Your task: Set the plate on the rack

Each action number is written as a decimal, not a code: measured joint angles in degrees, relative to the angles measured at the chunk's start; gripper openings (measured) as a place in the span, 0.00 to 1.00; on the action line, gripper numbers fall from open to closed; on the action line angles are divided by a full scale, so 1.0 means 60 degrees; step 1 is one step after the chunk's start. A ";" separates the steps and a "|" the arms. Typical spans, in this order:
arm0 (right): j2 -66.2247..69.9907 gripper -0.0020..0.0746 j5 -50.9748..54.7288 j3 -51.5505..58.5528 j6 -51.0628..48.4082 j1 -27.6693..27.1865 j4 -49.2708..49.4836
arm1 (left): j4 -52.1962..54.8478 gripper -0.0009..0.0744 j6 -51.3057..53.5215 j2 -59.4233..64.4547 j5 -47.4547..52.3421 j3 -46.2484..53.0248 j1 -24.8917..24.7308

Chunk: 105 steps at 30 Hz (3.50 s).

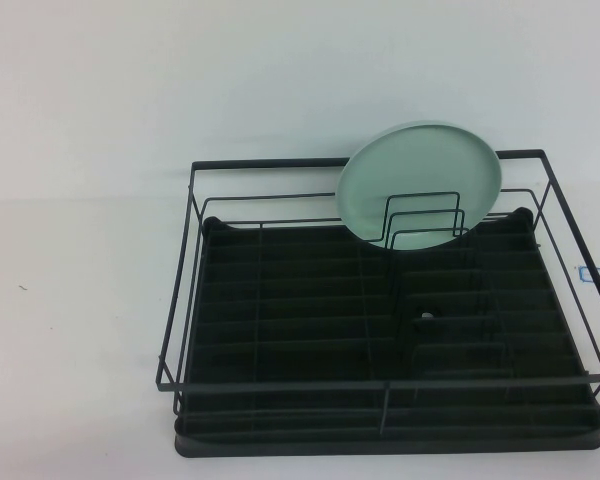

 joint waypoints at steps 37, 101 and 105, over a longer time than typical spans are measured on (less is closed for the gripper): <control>-0.1865 0.05 -0.2738 0.3253 0.1533 -0.3516 -0.1480 | -0.0670 0.01 0.0000 0.0000 0.0346 0.0000 0.0000; -0.2678 0.05 -0.2755 0.3595 0.5929 -0.3516 -0.4407 | 0.3105 0.01 -0.6409 0.0015 0.0184 0.0000 -0.1494; -0.2678 0.05 -0.2755 0.3595 0.5929 -0.3516 -0.4407 | 0.3105 0.01 -0.6409 0.0015 0.0184 0.0000 -0.1494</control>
